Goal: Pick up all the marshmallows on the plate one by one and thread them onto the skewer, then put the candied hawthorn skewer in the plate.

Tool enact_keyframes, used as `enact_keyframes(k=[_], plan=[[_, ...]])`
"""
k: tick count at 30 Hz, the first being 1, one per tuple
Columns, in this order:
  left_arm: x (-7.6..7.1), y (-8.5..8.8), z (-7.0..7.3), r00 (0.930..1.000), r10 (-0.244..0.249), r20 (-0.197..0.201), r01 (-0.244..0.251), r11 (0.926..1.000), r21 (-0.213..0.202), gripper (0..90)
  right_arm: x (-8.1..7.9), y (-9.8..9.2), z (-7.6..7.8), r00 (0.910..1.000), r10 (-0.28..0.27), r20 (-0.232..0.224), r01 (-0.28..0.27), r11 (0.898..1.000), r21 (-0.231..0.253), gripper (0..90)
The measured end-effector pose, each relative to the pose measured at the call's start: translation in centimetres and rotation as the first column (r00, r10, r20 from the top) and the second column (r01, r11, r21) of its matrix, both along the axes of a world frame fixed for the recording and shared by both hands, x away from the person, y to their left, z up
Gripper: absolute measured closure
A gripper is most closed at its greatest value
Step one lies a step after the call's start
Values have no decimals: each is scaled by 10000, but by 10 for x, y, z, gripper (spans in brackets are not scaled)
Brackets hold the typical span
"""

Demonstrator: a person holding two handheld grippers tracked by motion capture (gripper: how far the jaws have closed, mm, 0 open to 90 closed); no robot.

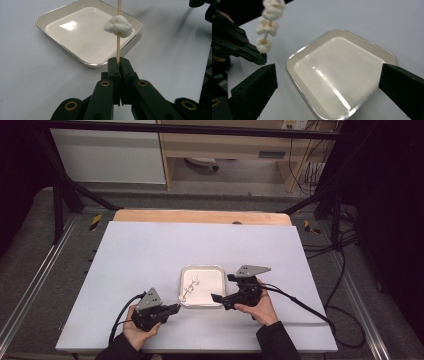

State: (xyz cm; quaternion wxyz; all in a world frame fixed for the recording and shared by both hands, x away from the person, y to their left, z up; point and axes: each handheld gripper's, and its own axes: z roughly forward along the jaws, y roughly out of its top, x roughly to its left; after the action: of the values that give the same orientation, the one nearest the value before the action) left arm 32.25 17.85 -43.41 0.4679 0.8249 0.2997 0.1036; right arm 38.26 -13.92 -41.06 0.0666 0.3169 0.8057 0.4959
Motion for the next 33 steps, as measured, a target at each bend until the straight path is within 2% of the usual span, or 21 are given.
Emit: enact_keyframes(k=[7,9,10,16,18,20,24,30,33], plan=[[5,-2,3,9998,-106,-162,106,9999,-11,888,-4,-30,-13,9989,-458,126,464,9973,-568,9],[6,-2,5,9996,-24,-281,23,10000,-23,888,-4,-39,-16,9984,-559,91,564,9966,-601,9],[6,-2,6,9993,143,-333,-139,9998,144,888,-5,-44,-18,9983,-589,35,590,9964,-608,9],[10,-4,13,9995,200,-234,-193,9994,292,888,-9,-71,-25,9961,-883,4,882,9946,-538,8],[11,-6,15,9995,177,-244,-168,9993,345,888,-11,-78,-28,9949,-1006,-37,1001,9929,-648,9],[13,-9,17,9996,112,-254,-101,9991,422,888,-14,-84,-31,9937,-1117,-25,1111,9904,-819,8],[17,-14,20,9995,124,-288,-110,9986,509,887,-19,-95,-38,9932,-1143,-228,1120,9902,-838,8],[25,-23,25,9989,204,-422,-179,9981,586,887,-23,-103,-43,9919,-1253,-224,1227,9881,-931,9],[31,-27,27,9982,287,-533,-249,9972,706,887,-23,-106,-45,9913,-1308,-163,1282,9854,-1123,9]])
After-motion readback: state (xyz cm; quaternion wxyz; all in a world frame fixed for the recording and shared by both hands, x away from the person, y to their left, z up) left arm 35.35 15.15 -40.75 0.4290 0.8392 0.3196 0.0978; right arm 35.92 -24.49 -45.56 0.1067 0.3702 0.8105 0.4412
